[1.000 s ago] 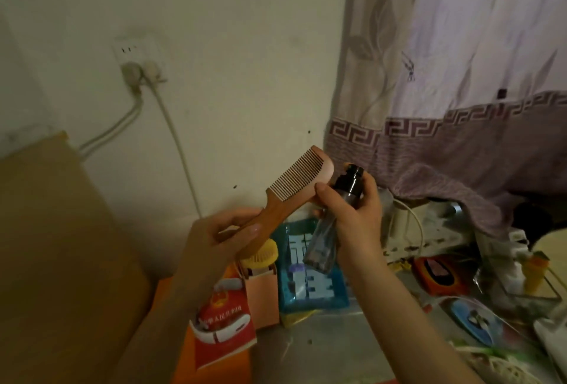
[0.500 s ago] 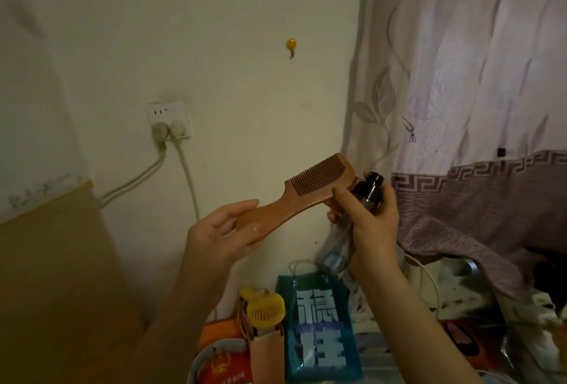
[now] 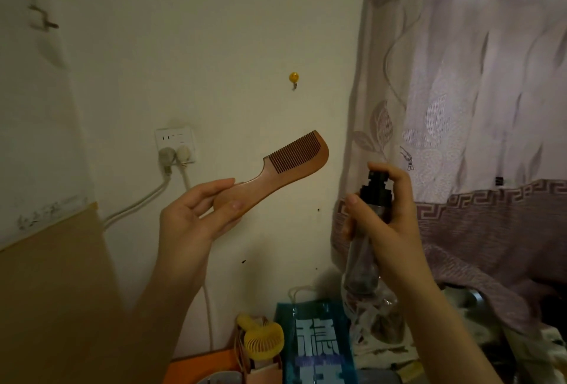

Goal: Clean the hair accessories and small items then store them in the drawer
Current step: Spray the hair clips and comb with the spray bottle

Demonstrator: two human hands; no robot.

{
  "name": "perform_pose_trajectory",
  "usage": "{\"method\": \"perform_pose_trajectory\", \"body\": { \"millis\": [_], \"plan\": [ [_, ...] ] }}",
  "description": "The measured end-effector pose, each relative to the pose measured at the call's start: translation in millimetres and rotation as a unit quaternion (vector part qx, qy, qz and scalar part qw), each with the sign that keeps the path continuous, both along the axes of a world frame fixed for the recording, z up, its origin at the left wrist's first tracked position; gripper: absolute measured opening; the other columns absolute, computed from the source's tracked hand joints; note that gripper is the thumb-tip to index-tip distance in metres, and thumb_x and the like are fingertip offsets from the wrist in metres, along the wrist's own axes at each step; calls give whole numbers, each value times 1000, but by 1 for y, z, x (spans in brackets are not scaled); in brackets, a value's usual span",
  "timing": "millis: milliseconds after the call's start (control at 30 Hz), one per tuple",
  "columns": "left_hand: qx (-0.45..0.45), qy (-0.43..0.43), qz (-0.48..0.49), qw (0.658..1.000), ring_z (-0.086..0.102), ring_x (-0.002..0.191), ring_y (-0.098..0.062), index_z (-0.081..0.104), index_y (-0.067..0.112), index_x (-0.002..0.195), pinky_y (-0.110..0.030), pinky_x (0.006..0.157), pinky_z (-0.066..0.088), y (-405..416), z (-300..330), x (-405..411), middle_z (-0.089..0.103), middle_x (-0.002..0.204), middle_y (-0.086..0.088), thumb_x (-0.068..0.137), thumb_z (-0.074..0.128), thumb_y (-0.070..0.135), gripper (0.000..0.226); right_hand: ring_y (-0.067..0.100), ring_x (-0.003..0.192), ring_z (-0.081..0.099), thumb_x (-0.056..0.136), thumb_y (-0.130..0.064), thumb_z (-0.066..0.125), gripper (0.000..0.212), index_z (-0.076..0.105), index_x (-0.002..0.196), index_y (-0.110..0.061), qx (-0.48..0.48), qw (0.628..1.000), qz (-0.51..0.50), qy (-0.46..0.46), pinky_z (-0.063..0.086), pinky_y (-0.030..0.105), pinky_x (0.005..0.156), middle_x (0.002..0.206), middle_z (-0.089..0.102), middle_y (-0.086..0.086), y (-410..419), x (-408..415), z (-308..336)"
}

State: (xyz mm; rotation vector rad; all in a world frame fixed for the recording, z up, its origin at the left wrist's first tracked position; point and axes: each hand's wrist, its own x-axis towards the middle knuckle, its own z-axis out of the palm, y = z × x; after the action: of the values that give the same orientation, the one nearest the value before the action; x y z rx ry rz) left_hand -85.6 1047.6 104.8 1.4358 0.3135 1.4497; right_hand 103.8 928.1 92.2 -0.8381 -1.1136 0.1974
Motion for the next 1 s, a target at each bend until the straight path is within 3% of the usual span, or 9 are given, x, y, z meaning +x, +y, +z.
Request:
{"method": "perform_pose_trajectory", "body": {
  "millis": [133, 333, 467, 567, 733, 867, 1000],
  "plan": [
    [1, -9, 1, 1000, 70, 89, -14, 69, 18, 92, -19, 69, 55, -4, 5, 1, 75, 88, 1, 74, 66, -4, 29, 19, 53, 58, 75, -20, 62, 45, 47, 116, -31, 6, 999, 37, 9, 51, 24, 51, 85, 52, 14, -7, -1, 6],
    [9, -10, 6, 1000, 70, 90, -15, 69, 17, 95, -19, 69, 55, -9, 8, 3, 75, 89, 1, 78, 64, -6, 29, 16, 57, 58, 81, -15, 66, 48, 42, 116, -36, 20, 997, -43, -57, 53, 24, 54, 86, 51, 12, -11, -4, 12],
    [13, -6, 12, 1000, 70, 91, -16, 69, 17, 96, -19, 69, 55, -13, 8, 8, 74, 92, -2, 78, 66, -4, 27, 14, 68, 60, 87, -16, 67, 52, 36, 114, -48, 16, 967, -155, -200, 53, 22, 58, 89, 54, -11, -4, -13, 13],
    [14, 2, 13, 1000, 70, 91, -16, 69, 17, 97, -19, 69, 55, -14, 8, 12, 74, 93, -2, 79, 66, -3, 28, 12, 71, 57, 88, -21, 64, 41, 42, 119, -37, 26, 940, -210, -269, 51, 18, 63, 97, 50, -28, 6, -19, 13],
    [20, 14, 13, 1000, 70, 92, -16, 69, 17, 98, -19, 68, 55, -18, 7, 14, 74, 93, -2, 80, 66, -1, 26, -3, 67, 52, 89, -20, 62, 39, 40, 117, -35, 23, 931, -224, -287, 44, 12, 64, 89, 49, -23, 17, -26, 10],
    [21, 24, 15, 999, 70, 92, -16, 69, 19, 98, -19, 69, 55, -20, 6, 15, 74, 96, -3, 80, 67, 1, 26, 1, 73, 55, 90, -15, 61, 38, 38, 113, -34, 14, 923, -252, -290, 51, 21, 64, 87, 48, -23, 23, -31, 9],
    [20, 31, 13, 999, 70, 94, -17, 69, 19, 98, -21, 70, 56, -19, 4, 15, 73, 98, -5, 80, 66, 1, 25, 3, 66, 53, 90, -13, 61, 31, 39, 108, -28, 19, 917, -276, -289, 48, 23, 57, 84, 52, -11, 29, -27, 6]
  ]
}}
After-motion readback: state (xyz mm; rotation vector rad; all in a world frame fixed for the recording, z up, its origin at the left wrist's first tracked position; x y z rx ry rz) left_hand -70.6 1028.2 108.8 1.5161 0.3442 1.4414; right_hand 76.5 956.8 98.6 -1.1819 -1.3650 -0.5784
